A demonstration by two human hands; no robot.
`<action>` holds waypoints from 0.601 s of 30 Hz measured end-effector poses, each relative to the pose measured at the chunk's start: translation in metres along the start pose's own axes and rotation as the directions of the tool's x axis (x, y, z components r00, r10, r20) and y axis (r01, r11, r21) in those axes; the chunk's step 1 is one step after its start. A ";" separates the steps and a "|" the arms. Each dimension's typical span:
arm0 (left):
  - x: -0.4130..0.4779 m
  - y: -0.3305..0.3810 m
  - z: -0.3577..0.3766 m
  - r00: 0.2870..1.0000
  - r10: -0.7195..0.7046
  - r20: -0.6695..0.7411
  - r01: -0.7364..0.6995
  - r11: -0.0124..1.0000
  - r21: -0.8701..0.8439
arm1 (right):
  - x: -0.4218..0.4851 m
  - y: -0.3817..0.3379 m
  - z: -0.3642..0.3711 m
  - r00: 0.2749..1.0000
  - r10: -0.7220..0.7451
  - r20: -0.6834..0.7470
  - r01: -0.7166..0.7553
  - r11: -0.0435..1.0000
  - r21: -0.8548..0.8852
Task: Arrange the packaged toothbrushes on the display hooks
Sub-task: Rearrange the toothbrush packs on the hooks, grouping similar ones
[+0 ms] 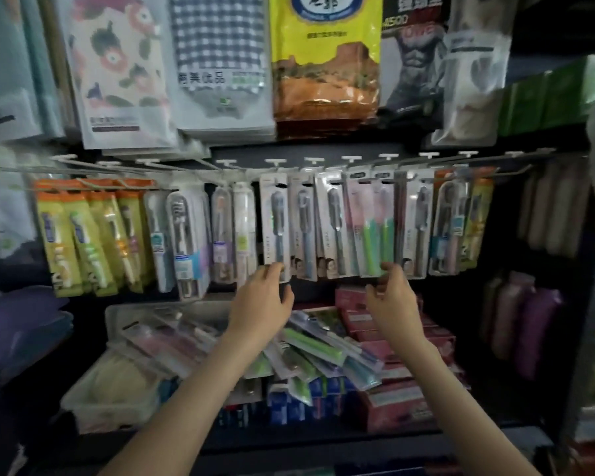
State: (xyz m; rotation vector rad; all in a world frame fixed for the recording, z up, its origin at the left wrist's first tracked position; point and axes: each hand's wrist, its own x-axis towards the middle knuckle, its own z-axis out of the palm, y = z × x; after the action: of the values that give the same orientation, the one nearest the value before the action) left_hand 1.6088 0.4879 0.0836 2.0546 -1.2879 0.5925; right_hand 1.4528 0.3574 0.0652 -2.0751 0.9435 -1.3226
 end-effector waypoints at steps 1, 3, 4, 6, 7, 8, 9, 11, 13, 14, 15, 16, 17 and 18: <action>0.002 0.011 0.012 1.000 -0.013 0.006 0.013 1.000 -0.002 | 0.007 0.015 -0.008 1.000 0.010 0.008 -0.010 1.000 -0.017; 0.006 0.030 0.035 0.999 -0.037 0.033 0.037 0.999 0.010 | 0.022 0.040 -0.019 0.999 0.022 0.028 -0.021 0.999 -0.046; 0.008 0.040 0.045 0.998 -0.046 0.051 0.045 0.999 0.020 | 0.029 0.051 -0.023 0.999 0.029 0.038 -0.028 0.998 -0.048; 0.012 0.057 0.062 0.994 -0.063 0.089 0.060 0.998 0.036 | 0.043 0.065 -0.025 0.997 0.031 0.068 -0.030 0.999 -0.025; 0.015 0.062 0.069 0.992 -0.066 0.103 0.063 0.997 0.033 | 0.050 0.070 -0.023 0.996 0.019 0.087 -0.018 1.000 -0.014; 0.018 0.067 0.075 0.992 -0.065 0.110 0.062 0.998 0.030 | 0.056 0.072 -0.019 0.994 0.004 0.107 -0.003 1.000 -0.007; 0.022 0.069 0.080 0.992 -0.063 0.110 0.059 0.998 0.035 | 0.062 0.074 -0.015 0.992 -0.014 0.125 0.013 1.000 0.004; 0.030 0.071 0.088 0.992 -0.064 0.105 0.058 0.997 0.060 | 0.073 0.074 -0.003 0.987 -0.069 0.147 0.066 0.997 0.027; 0.039 0.071 0.094 0.993 -0.064 0.103 0.055 0.995 0.082 | 0.085 0.069 0.008 0.982 -0.102 0.161 0.095 0.994 0.053; 0.043 0.071 0.094 0.993 -0.063 0.102 0.054 0.995 0.088 | 0.091 0.066 0.015 0.980 -0.103 0.169 0.091 0.993 0.079; 0.047 0.070 0.094 0.993 -0.061 0.101 0.052 0.994 0.093 | 0.098 0.062 0.021 0.979 -0.089 0.183 0.068 0.991 0.116; 0.051 0.069 0.093 0.994 -0.060 0.093 0.051 0.994 0.097 | 0.104 0.057 0.027 0.978 -0.069 0.198 0.039 0.987 0.155; 0.055 0.069 0.091 0.995 -0.062 0.083 0.054 0.993 0.103 | 0.111 0.052 0.033 0.977 -0.048 0.210 0.008 0.982 0.187; 0.059 0.069 0.089 0.996 -0.067 0.067 0.059 0.992 0.113 | 0.117 0.047 0.038 0.976 -0.032 0.215 -0.014 0.978 0.208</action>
State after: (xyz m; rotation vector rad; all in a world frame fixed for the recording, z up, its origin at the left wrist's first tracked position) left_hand 1.5747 0.3652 0.0794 2.2166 -1.2501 0.5791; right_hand 1.5077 0.2391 0.0823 -2.0136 0.6716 -1.1179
